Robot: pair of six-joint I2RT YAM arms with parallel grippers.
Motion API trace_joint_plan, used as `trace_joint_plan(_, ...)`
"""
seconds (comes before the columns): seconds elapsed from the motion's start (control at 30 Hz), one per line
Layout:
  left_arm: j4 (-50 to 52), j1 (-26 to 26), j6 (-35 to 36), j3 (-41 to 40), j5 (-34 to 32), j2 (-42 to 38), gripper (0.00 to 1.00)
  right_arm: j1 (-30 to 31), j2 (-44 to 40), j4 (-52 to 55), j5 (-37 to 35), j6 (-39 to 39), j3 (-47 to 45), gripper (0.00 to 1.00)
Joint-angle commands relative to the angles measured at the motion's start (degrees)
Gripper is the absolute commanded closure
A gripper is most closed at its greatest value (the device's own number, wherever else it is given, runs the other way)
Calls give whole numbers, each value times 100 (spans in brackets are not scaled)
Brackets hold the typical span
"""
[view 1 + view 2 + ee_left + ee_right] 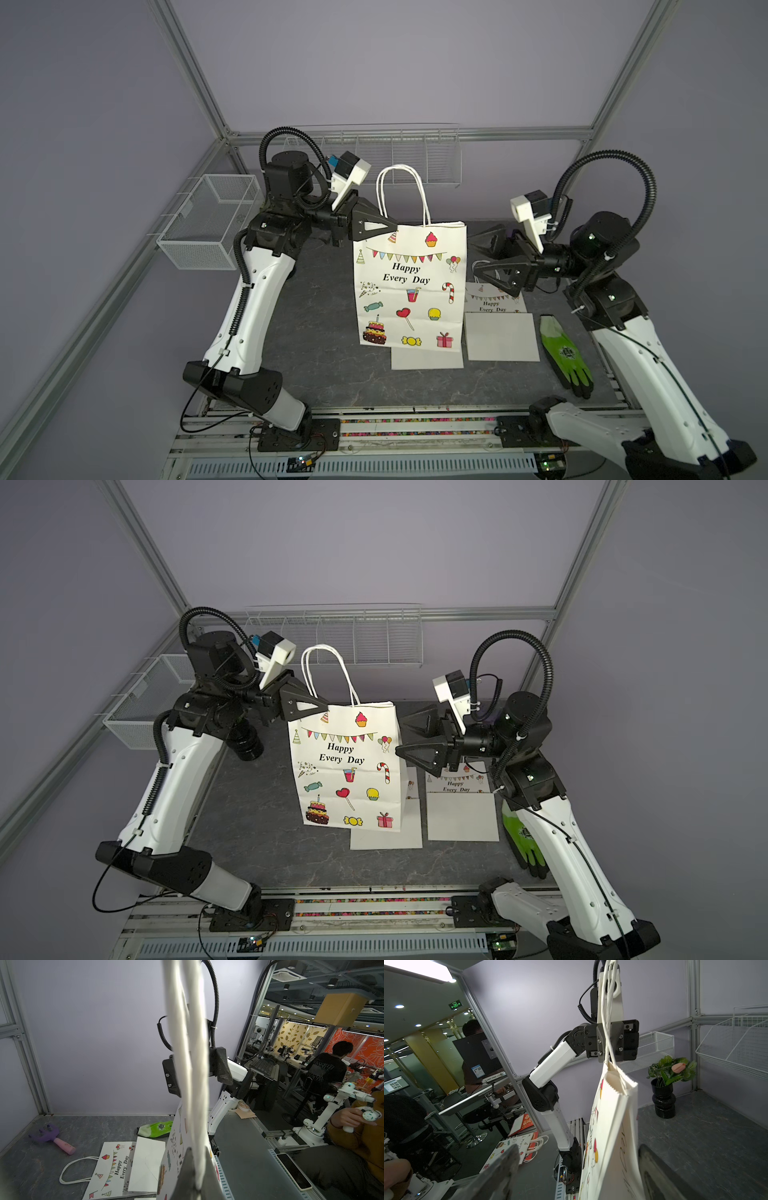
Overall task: Put away the paper bag
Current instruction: Press the paper bag.
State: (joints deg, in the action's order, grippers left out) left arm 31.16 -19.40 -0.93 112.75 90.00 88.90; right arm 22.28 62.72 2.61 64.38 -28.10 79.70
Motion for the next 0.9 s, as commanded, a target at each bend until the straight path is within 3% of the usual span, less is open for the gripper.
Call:
trace_joint_plan(0.0,-13,33,196,-79,268,-101,100,80,111,33,69,22,7,11)
trace_joint_plan(0.27,-13,33,193,-47,273,-112,100,409,384,1500,-849,1192,438,10)
trace_joint_plan(0.4,-13,34,185,-25,272,-104,100,598,476,1672,-928,1367,492,1)
trace_joint_plan(0.67,-13,67,187,-10,142,-76,100,1096,591,2411,-1464,1915,603,25)
trace_joint_plan(0.87,-13,69,177,-27,69,-79,100,1186,733,2507,-1940,1902,655,42)
